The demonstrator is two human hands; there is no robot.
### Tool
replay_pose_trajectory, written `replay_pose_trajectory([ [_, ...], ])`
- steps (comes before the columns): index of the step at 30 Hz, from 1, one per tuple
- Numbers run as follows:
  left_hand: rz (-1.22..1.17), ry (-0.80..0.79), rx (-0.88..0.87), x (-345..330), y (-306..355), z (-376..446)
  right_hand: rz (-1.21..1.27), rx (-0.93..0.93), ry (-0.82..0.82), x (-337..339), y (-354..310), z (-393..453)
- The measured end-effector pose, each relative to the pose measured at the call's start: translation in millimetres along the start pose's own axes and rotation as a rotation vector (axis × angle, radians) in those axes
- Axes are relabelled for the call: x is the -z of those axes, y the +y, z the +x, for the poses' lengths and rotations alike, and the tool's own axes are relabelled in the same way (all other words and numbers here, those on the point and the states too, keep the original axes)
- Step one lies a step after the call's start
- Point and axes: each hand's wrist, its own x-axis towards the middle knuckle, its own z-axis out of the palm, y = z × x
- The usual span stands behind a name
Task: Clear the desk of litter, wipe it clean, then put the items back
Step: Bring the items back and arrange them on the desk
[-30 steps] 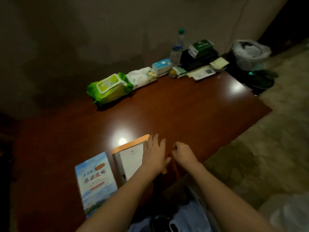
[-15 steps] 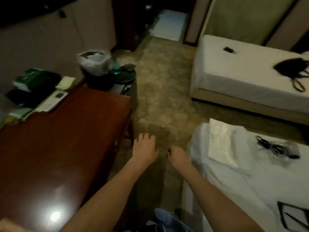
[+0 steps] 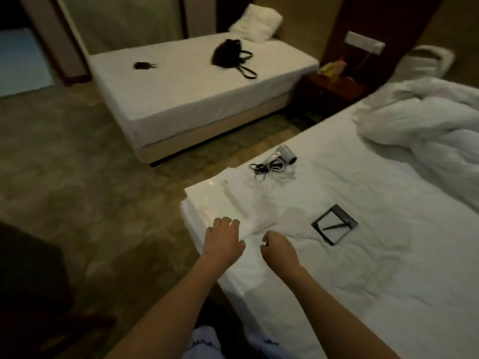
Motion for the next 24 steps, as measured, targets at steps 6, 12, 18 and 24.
replay_pose_trajectory([
  [6,0.051,-0.094,-0.273,-8,27,103,0.146,-0.283,0.116,20,34,49],
  [12,0.096,-0.264,-0.441,-31,69,177,0.349,-0.576,0.241,41,75,75],
  [18,0.151,-0.402,-0.533,-74,125,215,0.44,-0.775,0.307,50,136,80],
  [24,0.146,-0.452,-0.54,-117,174,264,0.546,-0.876,0.294,52,200,133],
])
